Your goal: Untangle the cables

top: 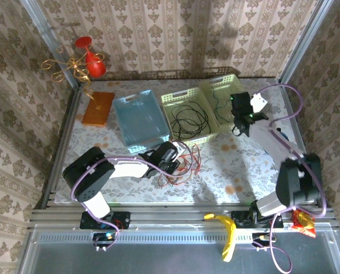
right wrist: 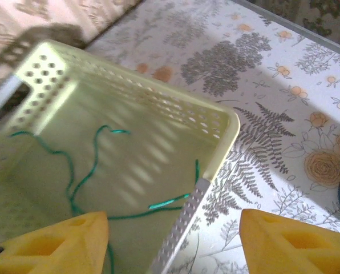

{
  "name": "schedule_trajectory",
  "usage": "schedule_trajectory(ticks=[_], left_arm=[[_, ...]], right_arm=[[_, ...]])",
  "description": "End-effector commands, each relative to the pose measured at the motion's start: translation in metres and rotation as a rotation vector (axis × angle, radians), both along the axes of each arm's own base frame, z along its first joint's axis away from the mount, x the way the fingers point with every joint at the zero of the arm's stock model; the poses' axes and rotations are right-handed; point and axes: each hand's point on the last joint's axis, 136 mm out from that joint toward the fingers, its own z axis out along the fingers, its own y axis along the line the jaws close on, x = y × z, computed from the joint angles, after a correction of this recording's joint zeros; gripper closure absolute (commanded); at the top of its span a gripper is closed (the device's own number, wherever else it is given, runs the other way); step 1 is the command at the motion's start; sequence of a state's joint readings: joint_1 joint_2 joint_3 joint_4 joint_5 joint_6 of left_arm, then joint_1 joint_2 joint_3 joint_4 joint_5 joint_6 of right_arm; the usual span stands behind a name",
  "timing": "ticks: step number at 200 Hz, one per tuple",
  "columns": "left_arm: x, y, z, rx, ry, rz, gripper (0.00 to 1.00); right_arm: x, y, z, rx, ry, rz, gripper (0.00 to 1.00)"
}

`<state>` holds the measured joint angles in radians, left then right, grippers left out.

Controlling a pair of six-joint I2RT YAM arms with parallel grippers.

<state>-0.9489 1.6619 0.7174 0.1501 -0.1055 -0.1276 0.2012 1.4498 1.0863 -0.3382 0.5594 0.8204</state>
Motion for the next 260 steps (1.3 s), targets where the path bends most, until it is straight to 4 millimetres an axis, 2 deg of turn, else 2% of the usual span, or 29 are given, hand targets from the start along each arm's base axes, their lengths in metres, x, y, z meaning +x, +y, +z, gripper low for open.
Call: schedule_trajectory(ticks=[1, 7, 22, 40, 52, 69, 100, 120, 127, 131, 140, 159, 177, 197, 214, 239, 260], left_arm=[[0.001, -0.005, 0.016, -0.028, -0.031, -0.017, 1.00], [0.003, -0.007, 0.020, -0.042, -0.041, -0.015, 0.99], [0.005, -0.012, 0.030, -0.082, -0.057, -0.018, 0.70], [0.006, -0.017, 0.041, -0.123, -0.067, -0.021, 0.46], [0.007, -0.018, 0.049, -0.143, -0.074, -0.017, 0.40], [0.007, -0.013, 0.059, -0.162, -0.081, 0.005, 0.36], [0.002, 0.010, 0.072, -0.176, -0.078, 0.067, 0.33], [-0.004, 0.033, 0.076, -0.184, -0.066, 0.133, 0.32], [-0.005, 0.043, 0.075, -0.183, -0.051, 0.167, 0.32], [-0.006, 0.048, 0.073, -0.186, -0.039, 0.187, 0.32], [-0.009, 0.059, 0.069, -0.189, -0.011, 0.217, 0.31], [-0.018, 0.071, 0.061, -0.176, 0.023, 0.227, 0.31], [-0.022, 0.082, 0.053, -0.146, 0.039, 0.257, 0.31], [-0.020, 0.096, 0.047, -0.149, 0.042, 0.333, 0.32], [-0.015, 0.110, 0.042, -0.174, 0.049, 0.433, 0.31], [-0.007, 0.142, 0.038, -0.192, 0.020, 0.615, 0.27], [-0.005, 0.169, 0.036, -0.188, -0.009, 0.748, 0.24]], right_arm=[[-0.022, 0.042, 0.009, 0.051, -0.036, 0.282, 0.39], [-0.030, 0.057, 0.006, 0.064, -0.030, 0.372, 0.39], [-0.060, 0.099, -0.007, 0.077, 0.018, 0.598, 0.40], [-0.099, 0.148, -0.025, 0.057, 0.075, 0.861, 0.41], [-0.122, 0.176, -0.038, 0.032, 0.109, 1.025, 0.42], [-0.145, 0.202, -0.054, -0.013, 0.176, 1.183, 0.43], [-0.161, 0.236, -0.075, -0.013, 0.285, 1.369, 0.43], [-0.160, 0.251, -0.092, -0.010, 0.350, 1.420, 0.44], [-0.158, 0.255, -0.096, -0.004, 0.362, 1.428, 0.45], [-0.157, 0.256, -0.106, 0.000, 0.393, 1.427, 0.45], [-0.155, 0.260, -0.116, 0.009, 0.422, 1.430, 0.46], [-0.151, 0.269, -0.131, 0.030, 0.474, 1.441, 0.50], [-0.158, 0.281, -0.133, 0.053, 0.496, 1.506, 0.53], [-0.171, 0.304, -0.121, 0.036, 0.451, 1.632, 0.52], [-0.185, 0.322, -0.118, 0.024, 0.458, 1.734, 0.51], [-0.199, 0.343, -0.134, -0.018, 0.558, 1.828, 0.52], [-0.200, 0.353, -0.147, -0.065, 0.627, 1.853, 0.52]])
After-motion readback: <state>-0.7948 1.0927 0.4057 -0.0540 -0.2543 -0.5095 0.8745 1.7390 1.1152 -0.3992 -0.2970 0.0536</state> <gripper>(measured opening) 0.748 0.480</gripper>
